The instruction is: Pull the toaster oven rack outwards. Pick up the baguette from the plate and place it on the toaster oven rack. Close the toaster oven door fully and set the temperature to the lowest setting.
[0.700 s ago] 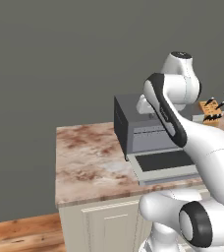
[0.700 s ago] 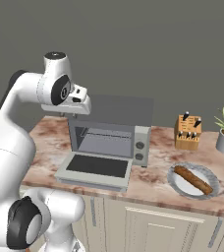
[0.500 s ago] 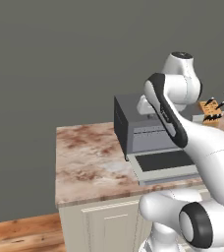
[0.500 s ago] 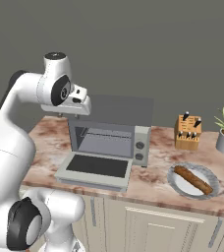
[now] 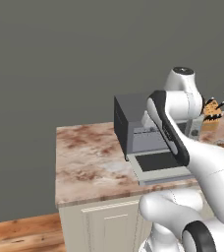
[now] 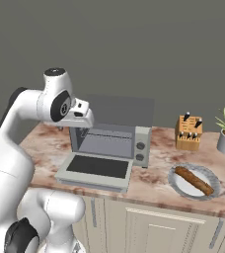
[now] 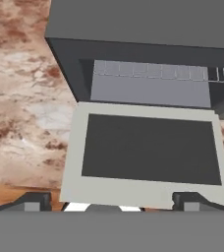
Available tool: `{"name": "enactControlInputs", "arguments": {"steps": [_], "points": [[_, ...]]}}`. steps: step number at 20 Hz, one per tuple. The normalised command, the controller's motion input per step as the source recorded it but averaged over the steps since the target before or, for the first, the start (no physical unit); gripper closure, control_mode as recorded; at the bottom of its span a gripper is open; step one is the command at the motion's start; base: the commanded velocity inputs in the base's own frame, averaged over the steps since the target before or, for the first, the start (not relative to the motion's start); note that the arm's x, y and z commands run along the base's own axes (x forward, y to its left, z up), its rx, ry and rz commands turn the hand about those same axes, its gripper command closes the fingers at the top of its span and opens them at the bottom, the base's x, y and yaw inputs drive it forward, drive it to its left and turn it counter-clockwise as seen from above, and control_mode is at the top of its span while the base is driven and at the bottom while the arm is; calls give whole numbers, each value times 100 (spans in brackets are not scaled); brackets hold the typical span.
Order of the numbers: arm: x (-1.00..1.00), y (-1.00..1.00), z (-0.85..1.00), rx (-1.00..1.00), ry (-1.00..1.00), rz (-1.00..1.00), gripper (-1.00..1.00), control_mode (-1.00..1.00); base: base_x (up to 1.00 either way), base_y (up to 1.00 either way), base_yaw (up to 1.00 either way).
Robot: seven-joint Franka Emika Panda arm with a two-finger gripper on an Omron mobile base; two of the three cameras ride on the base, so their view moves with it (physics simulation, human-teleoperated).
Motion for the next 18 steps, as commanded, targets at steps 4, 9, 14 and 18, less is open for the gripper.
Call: {"name": "enactControlInputs", "arguments": {"steps": [4, 9, 14, 18], "points": [[-14, -29, -40, -1, -10, 0, -100, -100, 0, 0, 0], [-4, -13, -31, -1, -20, 0, -100, -100, 0, 0, 0], [-1, -23, -10, 0, -29, 0, -100, -100, 0, 0, 0], [0, -16, -7, 0, -24, 0, -100, -100, 0, 0, 0]]}}
